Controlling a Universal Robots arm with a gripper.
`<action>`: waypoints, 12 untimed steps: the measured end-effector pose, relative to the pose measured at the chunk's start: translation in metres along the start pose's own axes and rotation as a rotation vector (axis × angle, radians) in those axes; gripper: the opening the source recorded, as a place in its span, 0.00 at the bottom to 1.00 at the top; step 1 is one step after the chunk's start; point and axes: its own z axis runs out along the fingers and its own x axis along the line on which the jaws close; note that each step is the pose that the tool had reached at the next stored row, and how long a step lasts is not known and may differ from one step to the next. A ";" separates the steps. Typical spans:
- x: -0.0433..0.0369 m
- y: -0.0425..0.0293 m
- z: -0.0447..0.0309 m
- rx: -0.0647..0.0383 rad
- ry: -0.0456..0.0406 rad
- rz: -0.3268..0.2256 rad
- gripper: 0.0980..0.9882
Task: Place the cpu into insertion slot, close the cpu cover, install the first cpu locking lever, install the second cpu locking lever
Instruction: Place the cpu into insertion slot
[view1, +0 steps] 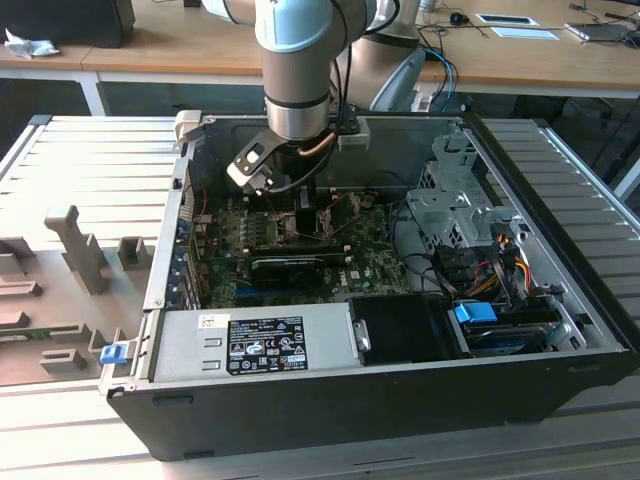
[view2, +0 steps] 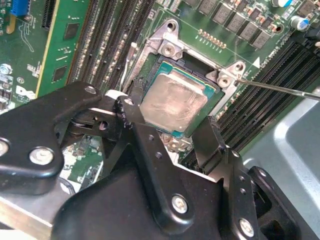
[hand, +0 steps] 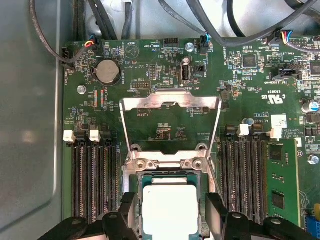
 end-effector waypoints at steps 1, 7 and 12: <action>0.0000 0.0002 -0.0031 0.000 -0.0001 0.000 0.63; 0.0002 0.0012 -0.0120 0.001 -0.0006 0.000 0.41; 0.0002 0.0017 -0.0171 0.002 -0.0017 0.000 0.07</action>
